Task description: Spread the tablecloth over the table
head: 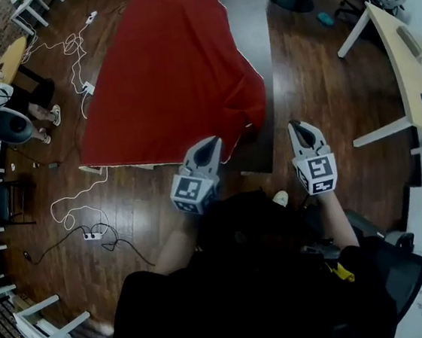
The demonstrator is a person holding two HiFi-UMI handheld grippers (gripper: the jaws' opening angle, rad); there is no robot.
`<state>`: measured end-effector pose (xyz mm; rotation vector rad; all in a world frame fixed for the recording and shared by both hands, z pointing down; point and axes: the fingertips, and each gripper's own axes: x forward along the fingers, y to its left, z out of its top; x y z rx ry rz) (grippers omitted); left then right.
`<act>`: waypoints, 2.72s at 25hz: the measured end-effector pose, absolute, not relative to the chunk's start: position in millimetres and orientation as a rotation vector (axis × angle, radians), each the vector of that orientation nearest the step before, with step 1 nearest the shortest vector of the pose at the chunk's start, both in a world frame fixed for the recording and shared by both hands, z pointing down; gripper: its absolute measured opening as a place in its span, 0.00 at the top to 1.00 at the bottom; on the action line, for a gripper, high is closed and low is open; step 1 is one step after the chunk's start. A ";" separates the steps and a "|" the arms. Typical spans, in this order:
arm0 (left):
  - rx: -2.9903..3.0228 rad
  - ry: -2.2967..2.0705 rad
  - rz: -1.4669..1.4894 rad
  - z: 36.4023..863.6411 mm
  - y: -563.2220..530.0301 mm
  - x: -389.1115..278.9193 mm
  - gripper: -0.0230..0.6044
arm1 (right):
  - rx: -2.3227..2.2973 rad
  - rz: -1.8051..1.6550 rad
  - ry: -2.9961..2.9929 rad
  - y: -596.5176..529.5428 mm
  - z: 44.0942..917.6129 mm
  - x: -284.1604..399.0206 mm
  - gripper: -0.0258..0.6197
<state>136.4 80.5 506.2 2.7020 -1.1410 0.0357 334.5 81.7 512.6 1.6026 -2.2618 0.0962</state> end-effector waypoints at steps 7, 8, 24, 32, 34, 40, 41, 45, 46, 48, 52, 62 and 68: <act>2.719 -1.205 0.091 494.2 94.1 312.8 0.97 | 1.666 0.206 -2.335 98.8 492.3 499.5 0.95; 2.736 -1.180 0.115 493.3 91.9 329.1 0.97 | 1.689 0.217 -2.348 96.5 489.4 513.3 0.95; 2.301 -1.513 0.274 572.5 -109.2 379.6 0.97 | 1.529 0.230 -2.420 -100.4 476.0 587.0 0.95; 2.176 -1.742 0.313 561.7 -171.9 316.6 0.97 | 1.086 0.110 -2.579 -250.5 476.9 468.2 0.95; 2.125 -1.754 0.335 566.9 -177.9 301.6 0.97 | 0.970 0.086 -2.586 -279.0 491.5 440.6 0.95; 1.926 -1.823 0.418 596.0 -190.3 289.2 0.97 | 0.539 0.016 -2.586 -352.4 554.3 375.5 0.95; 1.899 -1.836 0.452 603.0 -197.6 292.4 0.97 | 0.481 0.005 -2.581 -365.0 562.7 370.5 0.95; 1.738 -1.865 0.565 626.9 -220.6 311.0 0.95 | 0.253 -0.034 -2.574 -405.8 583.3 356.6 0.95; 1.677 -1.854 0.578 636.3 -223.7 318.2 0.85 | 0.197 -0.044 -2.573 -414.4 587.7 356.1 0.95; 1.545 -1.830 0.626 659.7 -229.2 327.4 0.72 | 0.105 -0.072 -2.560 -433.1 599.1 357.2 0.95; 1.354 -1.864 0.760 692.4 -240.1 325.5 0.69 | 0.006 -0.093 -2.532 -460.2 614.0 360.9 0.95; 1.323 -1.609 0.835 705.9 -247.4 317.3 0.72 | -0.011 -0.203 -2.448 -538.5 631.2 372.3 0.95; 1.326 -1.460 0.909 705.5 -248.4 314.4 0.80 | 0.019 -0.258 -2.408 -584.4 637.9 354.3 0.95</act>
